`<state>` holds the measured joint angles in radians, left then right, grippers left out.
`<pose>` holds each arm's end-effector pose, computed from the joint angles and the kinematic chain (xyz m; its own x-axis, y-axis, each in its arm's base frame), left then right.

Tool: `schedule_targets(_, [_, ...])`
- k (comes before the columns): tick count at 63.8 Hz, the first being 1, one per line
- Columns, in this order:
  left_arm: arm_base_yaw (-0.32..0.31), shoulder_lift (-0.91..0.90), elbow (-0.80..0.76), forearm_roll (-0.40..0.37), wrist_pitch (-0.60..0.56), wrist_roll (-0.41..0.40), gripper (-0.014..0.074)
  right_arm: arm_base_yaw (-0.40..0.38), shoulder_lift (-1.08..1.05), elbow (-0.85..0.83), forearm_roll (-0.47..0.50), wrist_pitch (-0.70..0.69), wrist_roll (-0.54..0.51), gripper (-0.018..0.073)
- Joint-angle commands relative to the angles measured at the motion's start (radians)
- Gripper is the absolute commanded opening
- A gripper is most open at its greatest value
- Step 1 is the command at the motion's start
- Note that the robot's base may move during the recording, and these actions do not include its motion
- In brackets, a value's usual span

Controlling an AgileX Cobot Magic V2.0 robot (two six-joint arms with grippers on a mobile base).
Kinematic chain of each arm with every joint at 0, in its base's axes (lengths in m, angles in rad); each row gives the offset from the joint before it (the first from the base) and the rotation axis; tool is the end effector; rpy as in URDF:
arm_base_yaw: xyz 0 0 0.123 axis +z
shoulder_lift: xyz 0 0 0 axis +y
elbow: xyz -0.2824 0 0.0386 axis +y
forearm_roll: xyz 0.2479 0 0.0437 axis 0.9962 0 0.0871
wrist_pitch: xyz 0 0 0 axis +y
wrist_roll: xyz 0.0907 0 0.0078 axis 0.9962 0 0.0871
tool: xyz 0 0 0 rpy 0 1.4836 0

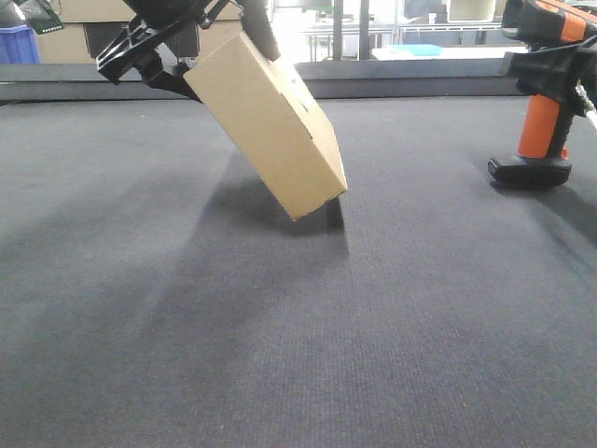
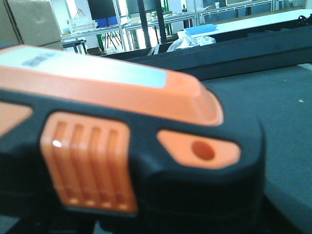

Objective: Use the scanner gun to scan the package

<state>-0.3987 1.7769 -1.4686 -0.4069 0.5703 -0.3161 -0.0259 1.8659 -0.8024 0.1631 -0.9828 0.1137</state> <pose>0.3701 -0.1771 0.2970 -0.8188 -0.3084 -0.4843 0.0232 0.8250 -0.5646 0.3675 -0.0218 0.1864 0.0330 0.2007 -0.9791 0.1573 0.9664 0.2033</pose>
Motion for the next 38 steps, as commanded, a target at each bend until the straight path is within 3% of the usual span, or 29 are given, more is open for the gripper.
schedule_targets(1, [0.005, -0.009, 0.000, -0.006, -0.011, -0.006, -0.0111, 0.000, -0.011, -0.005, 0.001, -0.064, 0.002, -0.0167])
schedule_targets(11, [0.005, -0.009, 0.000, -0.006, -0.011, -0.006, -0.0111, 0.000, -0.011, -0.005, -0.003, -0.064, 0.002, -0.0125])
schedule_targets(16, [0.005, -0.009, 0.000, -0.006, -0.011, -0.006, -0.0111, 0.000, -0.011, -0.005, -0.003, -0.064, 0.002, -0.0004])
schedule_targets(27, [0.005, -0.009, 0.000, -0.006, -0.011, -0.006, -0.0111, 0.000, -0.011, -0.005, -0.003, -0.064, 0.002, 0.0358])
schedule_targets(38, [0.005, -0.009, 0.000, -0.006, -0.011, -0.006, -0.0111, 0.000, -0.014, -0.005, -0.003, -0.027, 0.002, 0.0557])
